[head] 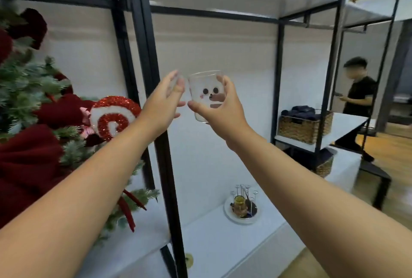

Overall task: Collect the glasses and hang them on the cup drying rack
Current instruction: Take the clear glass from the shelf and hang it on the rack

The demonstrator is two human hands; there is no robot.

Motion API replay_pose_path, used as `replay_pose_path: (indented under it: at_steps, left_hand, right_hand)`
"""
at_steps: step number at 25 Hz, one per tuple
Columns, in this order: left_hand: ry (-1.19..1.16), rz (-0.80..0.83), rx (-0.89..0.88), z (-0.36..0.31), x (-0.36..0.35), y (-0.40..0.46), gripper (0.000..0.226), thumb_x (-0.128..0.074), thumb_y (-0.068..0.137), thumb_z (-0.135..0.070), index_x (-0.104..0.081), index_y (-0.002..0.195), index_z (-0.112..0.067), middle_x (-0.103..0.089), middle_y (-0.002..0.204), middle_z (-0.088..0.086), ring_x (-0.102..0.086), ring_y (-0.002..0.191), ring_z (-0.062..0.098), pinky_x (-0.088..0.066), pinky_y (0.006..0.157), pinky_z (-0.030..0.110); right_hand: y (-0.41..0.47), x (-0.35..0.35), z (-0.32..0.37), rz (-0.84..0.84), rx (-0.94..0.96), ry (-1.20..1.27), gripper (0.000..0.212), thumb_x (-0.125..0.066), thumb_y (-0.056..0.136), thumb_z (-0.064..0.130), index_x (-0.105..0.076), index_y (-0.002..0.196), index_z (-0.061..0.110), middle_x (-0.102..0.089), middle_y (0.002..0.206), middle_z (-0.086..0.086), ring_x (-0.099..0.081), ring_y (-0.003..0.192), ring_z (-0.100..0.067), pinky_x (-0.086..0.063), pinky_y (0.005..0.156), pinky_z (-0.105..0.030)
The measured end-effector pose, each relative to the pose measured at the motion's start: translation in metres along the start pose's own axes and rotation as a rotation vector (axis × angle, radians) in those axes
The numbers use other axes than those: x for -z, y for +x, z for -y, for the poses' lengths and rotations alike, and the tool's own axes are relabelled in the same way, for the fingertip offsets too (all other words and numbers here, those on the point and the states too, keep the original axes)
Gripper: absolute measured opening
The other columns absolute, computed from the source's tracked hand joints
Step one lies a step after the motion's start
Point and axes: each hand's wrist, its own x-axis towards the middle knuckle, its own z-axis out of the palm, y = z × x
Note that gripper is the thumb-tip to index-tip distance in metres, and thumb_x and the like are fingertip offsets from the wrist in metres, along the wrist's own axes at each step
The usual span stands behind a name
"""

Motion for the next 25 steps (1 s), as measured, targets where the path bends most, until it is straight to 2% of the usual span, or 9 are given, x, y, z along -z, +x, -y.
replay_pose_path:
  at_steps: [2,5,8,11,16,18,21,23,25]
  left_hand:
    - [0.005,0.062,0.016,0.018,-0.016,0.012,0.05,-0.038,0.108,-0.048,-0.038,0.156,-0.031,-0.054,0.147,-0.004,-0.062,0.122,0.016,-0.053,0.078,0.022]
    - [0.003,0.119,-0.005,0.037,-0.052,0.028,0.05,-0.038,0.107,-0.053,-0.042,0.153,-0.033,-0.056,0.144,-0.004,-0.065,0.116,0.014,-0.056,0.095,0.04]
    - [-0.057,0.18,0.01,0.056,-0.097,0.04,0.045,-0.039,0.107,-0.05,-0.047,0.148,-0.033,-0.059,0.138,-0.005,-0.066,0.111,0.013,-0.056,0.097,0.042]
    - [-0.054,0.253,0.004,0.071,-0.151,0.053,0.044,-0.042,0.106,-0.052,-0.049,0.145,-0.035,-0.061,0.132,-0.009,-0.067,0.11,0.01,-0.052,0.103,0.046]
    - [-0.047,0.315,-0.017,0.091,-0.243,0.099,0.046,-0.045,0.103,-0.056,-0.05,0.145,-0.038,-0.062,0.126,-0.01,-0.062,0.12,0.016,-0.048,0.108,0.049]
    - [-0.039,0.334,-0.034,0.098,-0.286,0.123,0.048,-0.045,0.103,-0.056,-0.049,0.146,-0.037,-0.061,0.13,-0.007,-0.06,0.125,0.018,-0.047,0.109,0.046]
    - [-0.031,0.328,-0.056,0.102,-0.344,0.16,0.047,-0.044,0.105,-0.051,-0.048,0.149,-0.033,-0.061,0.133,-0.004,-0.059,0.125,0.017,-0.044,0.105,0.037]
    - [-0.04,0.33,-0.054,0.101,-0.379,0.178,0.046,-0.044,0.105,-0.049,-0.048,0.148,-0.033,-0.061,0.133,-0.003,-0.059,0.125,0.017,-0.043,0.104,0.036]
    - [-0.056,0.34,-0.053,0.102,-0.413,0.193,0.046,-0.045,0.105,-0.05,-0.049,0.148,-0.033,-0.062,0.132,-0.003,-0.059,0.125,0.017,-0.043,0.104,0.036]
  right_hand:
    - [0.006,0.023,-0.017,-0.081,-0.037,-0.04,0.1,-0.093,0.07,0.05,-0.035,0.151,0.045,-0.055,0.124,0.009,-0.063,0.116,-0.019,-0.061,0.096,-0.051]
    - [0.012,0.056,-0.037,-0.178,-0.069,-0.106,0.1,-0.092,0.07,0.05,-0.035,0.151,0.045,-0.055,0.123,0.009,-0.064,0.116,-0.021,-0.06,0.096,-0.053]
    - [0.017,0.092,-0.062,-0.255,-0.086,-0.163,0.102,-0.092,0.072,0.05,-0.032,0.155,0.042,-0.056,0.126,0.005,-0.062,0.117,-0.02,-0.06,0.096,-0.051]
    - [0.023,0.134,-0.091,-0.318,-0.104,-0.198,0.102,-0.092,0.076,0.045,-0.031,0.158,0.038,-0.057,0.138,-0.002,-0.06,0.124,-0.018,-0.057,0.095,-0.038]
    - [0.057,0.22,-0.15,-0.359,-0.132,-0.241,0.113,-0.094,0.067,0.051,-0.031,0.159,0.035,-0.057,0.151,0.001,-0.064,0.128,-0.015,-0.054,0.11,-0.049]
    - [0.08,0.259,-0.173,-0.343,-0.128,-0.256,0.11,-0.095,0.071,0.045,-0.031,0.16,0.034,-0.056,0.154,0.002,-0.067,0.123,-0.01,-0.056,0.107,-0.042]
    - [0.115,0.311,-0.202,-0.335,-0.114,-0.26,0.104,-0.094,0.078,0.034,-0.03,0.16,0.033,-0.059,0.15,-0.001,-0.069,0.112,0.0,-0.055,0.085,-0.013]
    - [0.134,0.339,-0.219,-0.331,-0.111,-0.246,0.102,-0.093,0.081,0.03,-0.03,0.161,0.031,-0.063,0.143,-0.002,-0.072,0.103,0.004,-0.054,0.073,-0.006]
    - [0.152,0.363,-0.237,-0.328,-0.1,-0.231,0.101,-0.093,0.08,0.03,-0.032,0.16,0.03,-0.064,0.142,-0.003,-0.072,0.103,0.003,-0.055,0.074,-0.007]
